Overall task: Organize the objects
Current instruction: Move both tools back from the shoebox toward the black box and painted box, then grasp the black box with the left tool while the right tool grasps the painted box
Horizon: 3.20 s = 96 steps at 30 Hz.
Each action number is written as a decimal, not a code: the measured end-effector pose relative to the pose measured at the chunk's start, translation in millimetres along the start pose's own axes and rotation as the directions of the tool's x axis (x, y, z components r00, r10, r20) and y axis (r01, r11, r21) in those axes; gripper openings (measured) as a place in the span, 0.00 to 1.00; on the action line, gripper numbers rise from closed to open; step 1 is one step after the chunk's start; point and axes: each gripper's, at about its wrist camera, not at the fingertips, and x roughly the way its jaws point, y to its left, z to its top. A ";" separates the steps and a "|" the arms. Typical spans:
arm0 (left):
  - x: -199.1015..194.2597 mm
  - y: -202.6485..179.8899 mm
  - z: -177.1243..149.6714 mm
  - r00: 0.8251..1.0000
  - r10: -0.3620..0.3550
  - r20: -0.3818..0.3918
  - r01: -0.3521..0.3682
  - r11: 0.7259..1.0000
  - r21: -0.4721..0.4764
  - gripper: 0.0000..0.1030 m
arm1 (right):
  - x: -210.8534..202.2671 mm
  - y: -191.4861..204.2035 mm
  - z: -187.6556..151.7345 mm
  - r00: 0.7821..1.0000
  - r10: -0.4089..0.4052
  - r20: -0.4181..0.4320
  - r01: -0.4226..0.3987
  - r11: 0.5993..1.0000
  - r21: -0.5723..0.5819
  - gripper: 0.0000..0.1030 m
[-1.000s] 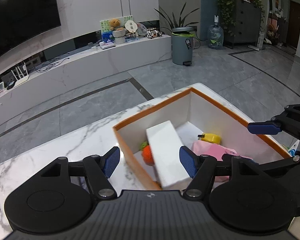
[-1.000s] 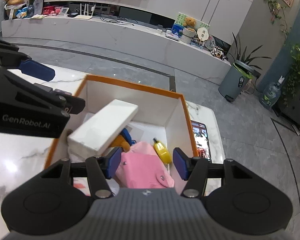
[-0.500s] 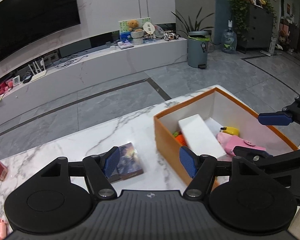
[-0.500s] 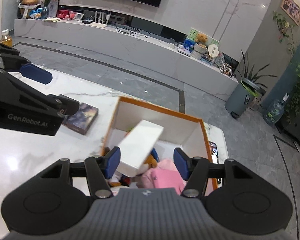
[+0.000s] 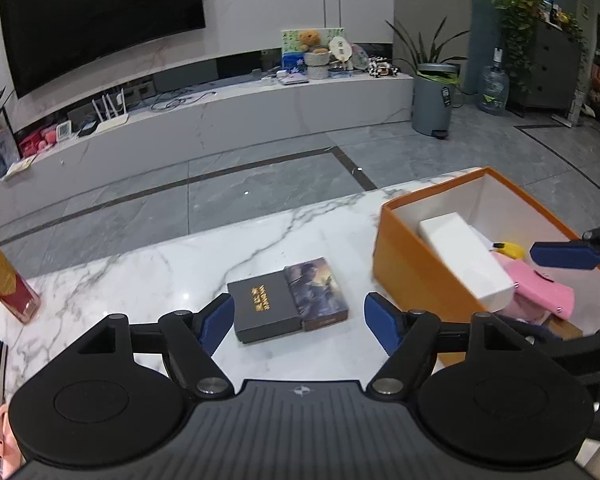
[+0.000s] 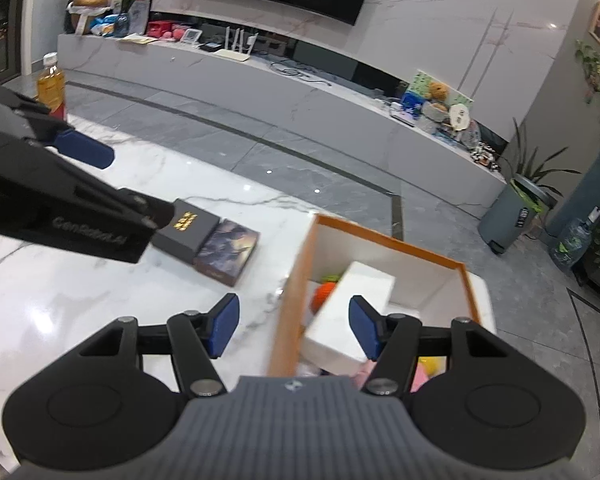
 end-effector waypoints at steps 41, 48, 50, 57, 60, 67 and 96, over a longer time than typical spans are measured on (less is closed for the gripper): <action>121.5 46.5 -31.0 0.993 -0.058 -0.100 0.043 0.989 -0.143 0.85 | 126.1 61.5 -23.5 0.994 0.108 -0.035 -0.106 0.993 0.059 0.66; 134.9 46.6 -28.6 0.996 -0.053 -0.073 0.041 0.988 -0.152 0.87 | 135.8 61.9 -25.9 0.993 0.119 -0.026 -0.117 0.992 0.056 0.66; 137.0 48.9 -26.5 0.996 -0.047 -0.073 0.035 0.987 -0.157 0.87 | 138.4 61.4 -25.9 0.993 0.117 -0.026 -0.115 0.992 0.060 0.66; 146.7 63.7 -28.9 0.990 -0.084 -0.112 0.059 0.976 -0.209 0.87 | 146.0 62.9 -25.7 0.994 0.108 -0.026 -0.106 0.992 0.070 0.66; 148.2 69.7 -30.3 0.987 -0.113 -0.115 0.083 0.967 -0.242 0.89 | 147.7 64.5 -25.7 0.994 0.108 -0.025 -0.106 0.992 0.071 0.66; 155.3 61.1 -29.4 0.988 -0.076 -0.131 0.049 0.979 -0.198 0.91 | 148.9 66.8 -24.9 0.994 0.107 -0.031 -0.104 0.992 0.077 0.66; 99.4 126.1 -103.5 0.992 0.043 -0.117 -0.058 0.990 -0.129 0.86 | 217.4 62.9 4.1 0.996 0.062 -0.062 -0.034 0.927 0.375 0.68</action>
